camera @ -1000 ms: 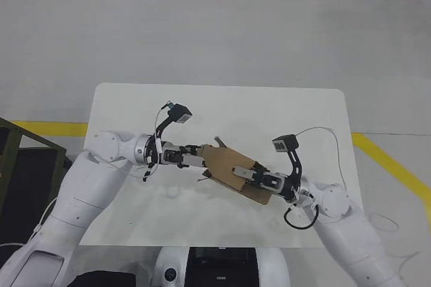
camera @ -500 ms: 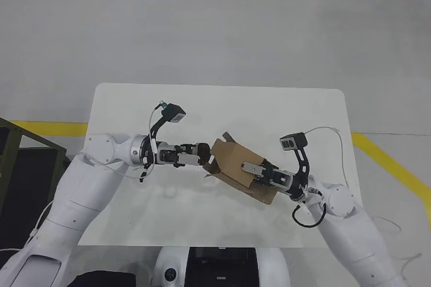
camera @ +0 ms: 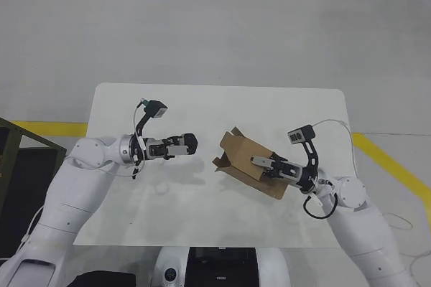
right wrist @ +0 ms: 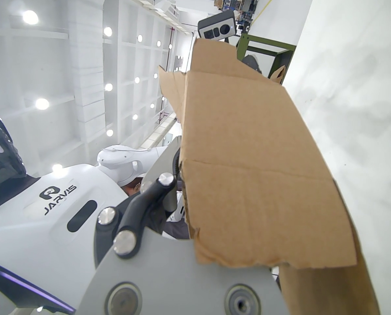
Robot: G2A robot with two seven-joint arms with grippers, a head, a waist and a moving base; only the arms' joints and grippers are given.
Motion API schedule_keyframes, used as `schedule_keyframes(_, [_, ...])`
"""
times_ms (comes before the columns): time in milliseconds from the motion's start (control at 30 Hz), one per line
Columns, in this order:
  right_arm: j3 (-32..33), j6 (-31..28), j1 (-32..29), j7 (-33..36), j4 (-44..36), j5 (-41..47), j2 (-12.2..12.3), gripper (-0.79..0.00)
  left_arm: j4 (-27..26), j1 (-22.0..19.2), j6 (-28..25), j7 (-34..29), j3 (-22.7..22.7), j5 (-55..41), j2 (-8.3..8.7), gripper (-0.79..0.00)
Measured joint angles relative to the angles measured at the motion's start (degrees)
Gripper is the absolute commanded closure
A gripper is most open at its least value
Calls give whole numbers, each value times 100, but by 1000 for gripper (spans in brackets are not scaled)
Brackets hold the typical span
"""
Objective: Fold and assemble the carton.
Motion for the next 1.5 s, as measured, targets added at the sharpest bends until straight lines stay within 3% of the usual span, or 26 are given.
schedule_keyframes(500, [5, 7, 3, -67, -3, -26, -2, 0, -85, 27, -16, 163, 2, 52, -12, -785])
schedule_keyframes(833, [5, 7, 3, -67, -3, -26, -2, 0, 56, -336, -1129, 1120, 134, 1502, -50, -785])
schedule_keyframes(1133, [5, 7, 3, -67, -3, -26, -2, 0, 508, -672, -2437, 2465, 674, 3243, 105, -785])
schedule_keyframes(1333, [5, 7, 3, -67, -3, -26, -2, 0, 687, -770, -2439, 2439, 850, 2993, 189, -785])
schedule_keyframes(1500, [5, 7, 3, -67, -3, -26, -2, 0, 314, -569, -2440, 2656, 718, 3526, 232, -785])
